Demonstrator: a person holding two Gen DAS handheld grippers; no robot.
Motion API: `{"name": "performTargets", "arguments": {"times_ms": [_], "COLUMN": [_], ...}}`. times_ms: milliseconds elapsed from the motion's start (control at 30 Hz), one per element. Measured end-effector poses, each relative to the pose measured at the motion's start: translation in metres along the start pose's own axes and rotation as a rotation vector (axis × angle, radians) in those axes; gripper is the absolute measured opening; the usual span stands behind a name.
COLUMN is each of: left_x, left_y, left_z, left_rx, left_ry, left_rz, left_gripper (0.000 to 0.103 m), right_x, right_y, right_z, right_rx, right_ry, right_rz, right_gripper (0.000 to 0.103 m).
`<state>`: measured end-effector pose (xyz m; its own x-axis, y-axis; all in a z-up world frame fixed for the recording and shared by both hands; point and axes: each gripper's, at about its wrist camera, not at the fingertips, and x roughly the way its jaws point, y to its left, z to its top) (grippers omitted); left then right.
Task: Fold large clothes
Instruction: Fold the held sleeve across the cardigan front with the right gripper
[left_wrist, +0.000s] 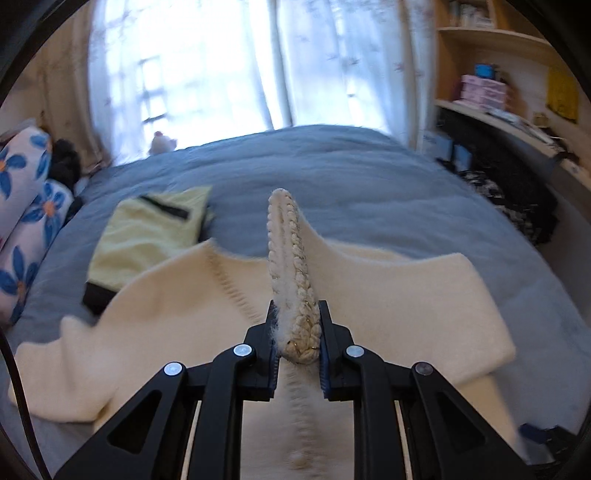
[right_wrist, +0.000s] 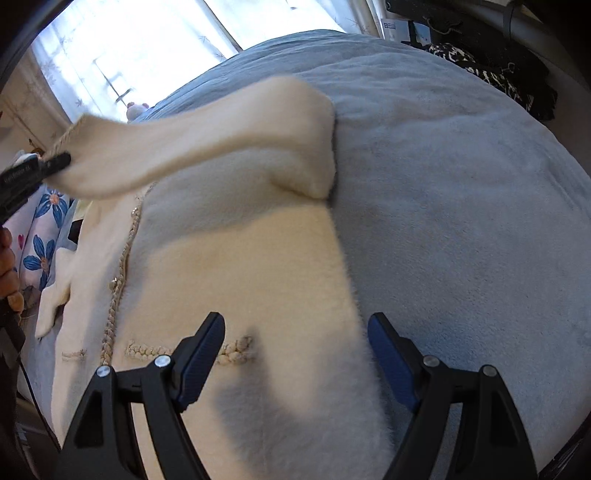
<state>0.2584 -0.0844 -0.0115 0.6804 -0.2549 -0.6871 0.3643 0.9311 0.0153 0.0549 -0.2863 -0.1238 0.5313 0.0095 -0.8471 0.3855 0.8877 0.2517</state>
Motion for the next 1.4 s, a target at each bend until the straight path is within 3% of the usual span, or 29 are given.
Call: {"name": "performTargets", "arguments": {"times_ms": [167,267,333,433,467,533,700,867,900,967,1000,1067,1100,1133,1233,1333,1400], "left_x": [0.052,0.078,0.082,0.082,0.086,0.092,0.118,0.145,0.147,0.146,0.146,0.147,0.145,0.145,0.138,0.13,0.137], "left_y": [0.053,0.074,0.083,0.093,0.097,0.102,0.109,0.112,0.112,0.112,0.112,0.114,0.114,0.113,0.106,0.1,0.097], "left_z": [-0.046,-0.073,-0.081,-0.077,-0.076,-0.071,-0.063,-0.056,-0.054,-0.054,-0.052,-0.049,-0.046,-0.043,-0.028,-0.014,-0.013], "left_rx": [-0.085,-0.176,-0.242,-0.314,-0.327,-0.335,-0.312,-0.304,-0.301,-0.3,-0.304,-0.306,-0.301,-0.293,-0.245,-0.213,-0.203], "left_ry": [0.213,0.319,0.307,0.277,0.269,0.271,0.307,0.327,0.321,0.317,0.322,0.308,0.296,0.286,0.237,0.169,0.176], "left_rz": [0.033,-0.004,-0.052,-0.1,-0.11,-0.121,-0.118,-0.122,-0.121,-0.116,-0.108,-0.098,-0.099,-0.098,-0.075,-0.061,-0.036], "left_gripper": [0.02,0.023,0.027,0.05,0.052,0.052,0.052,0.051,0.049,0.029,0.027,0.015,0.014,0.013,0.011,0.011,0.011], "right_x": [0.006,0.005,0.005,0.005,0.005,0.005,0.01,0.05,0.058,0.081,0.091,0.113,0.122,0.131,0.133,0.116,0.121], "right_y": [0.01,0.009,0.006,0.004,0.004,0.005,0.002,-0.013,-0.015,-0.019,-0.022,-0.025,-0.027,-0.028,-0.024,-0.019,-0.019], "right_z": [0.001,0.005,0.009,0.02,0.025,0.039,0.09,0.155,0.165,0.182,0.19,0.199,0.202,0.202,0.206,0.21,0.207], "right_rx": [-0.022,-0.019,-0.019,-0.006,-0.005,-0.011,-0.033,0.001,0.003,0.013,0.021,0.044,0.055,0.065,0.039,0.026,0.02], "right_ry": [0.012,0.016,0.026,0.058,0.063,0.058,-0.005,-0.005,0.002,0.025,0.039,0.066,0.083,0.103,0.08,-0.016,-0.02], "right_rz": [-0.031,-0.016,0.017,0.077,0.087,0.098,0.003,-0.017,-0.021,-0.023,-0.015,-0.005,0.0,0.03,0.047,0.05,0.025], "right_gripper": [0.08,0.08,0.08,0.08,0.08,0.08,0.08,0.08,0.08,0.08,0.08,0.075,0.063,0.039,0.016,0.015,0.015]}}
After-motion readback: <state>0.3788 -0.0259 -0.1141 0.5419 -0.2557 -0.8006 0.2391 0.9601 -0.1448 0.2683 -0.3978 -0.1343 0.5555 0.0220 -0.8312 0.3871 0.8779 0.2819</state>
